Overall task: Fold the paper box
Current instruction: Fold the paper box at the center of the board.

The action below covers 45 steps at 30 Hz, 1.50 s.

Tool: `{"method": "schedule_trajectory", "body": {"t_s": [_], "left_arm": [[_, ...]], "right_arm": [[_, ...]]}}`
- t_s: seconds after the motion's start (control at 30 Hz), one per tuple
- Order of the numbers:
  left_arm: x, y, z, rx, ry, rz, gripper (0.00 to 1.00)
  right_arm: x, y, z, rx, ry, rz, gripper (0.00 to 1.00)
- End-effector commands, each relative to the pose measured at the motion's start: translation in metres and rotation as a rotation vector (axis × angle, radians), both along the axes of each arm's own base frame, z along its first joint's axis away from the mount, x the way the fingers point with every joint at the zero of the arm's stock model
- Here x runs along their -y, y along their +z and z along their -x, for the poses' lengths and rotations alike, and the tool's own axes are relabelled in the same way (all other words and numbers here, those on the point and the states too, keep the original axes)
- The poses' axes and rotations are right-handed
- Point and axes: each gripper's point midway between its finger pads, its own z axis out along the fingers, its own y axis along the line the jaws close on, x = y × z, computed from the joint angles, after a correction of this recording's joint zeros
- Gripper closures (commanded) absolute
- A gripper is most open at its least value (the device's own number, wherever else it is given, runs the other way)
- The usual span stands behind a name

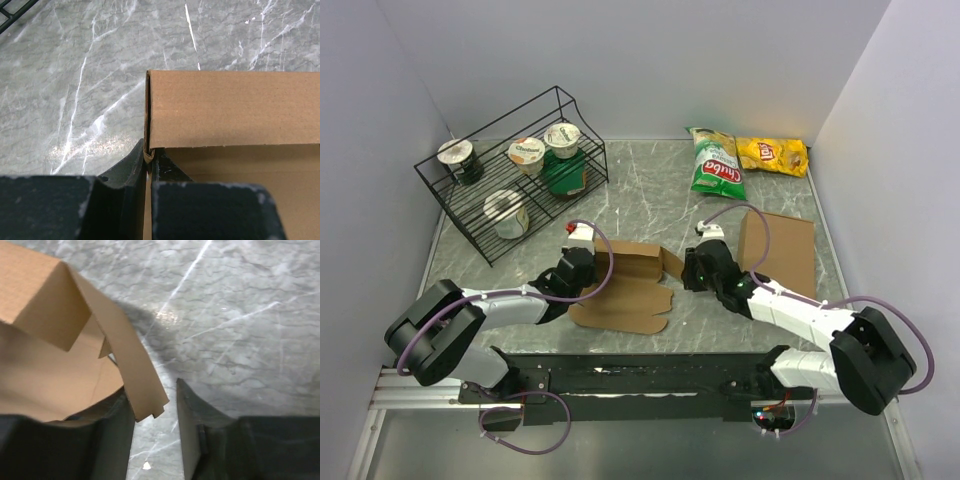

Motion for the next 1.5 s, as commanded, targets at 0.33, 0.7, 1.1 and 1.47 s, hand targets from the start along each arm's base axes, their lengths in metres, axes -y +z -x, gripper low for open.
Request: {"method": "schedule_trajectory", "body": {"t_s": [0.33,0.7,1.1,1.47], "left_arm": [[0.009,0.004,0.003,0.003,-0.036,0.023,0.99],[0.005,0.003,0.002,-0.002,-0.010,0.025,0.99],[-0.001,0.002,-0.009,-0.042,-0.030,0.034,0.99],[-0.001,0.001,-0.009,-0.045,-0.038,0.036,0.99]], "right_arm": [[-0.008,0.019,-0.043,-0.008,-0.233,0.045,0.96],[-0.015,0.031,-0.052,-0.002,-0.316,0.049,0.75],[0.003,0.128,-0.033,0.262,-0.048,-0.059,0.18],[0.005,0.053,-0.115,0.056,0.076,-0.019,0.31]]}}
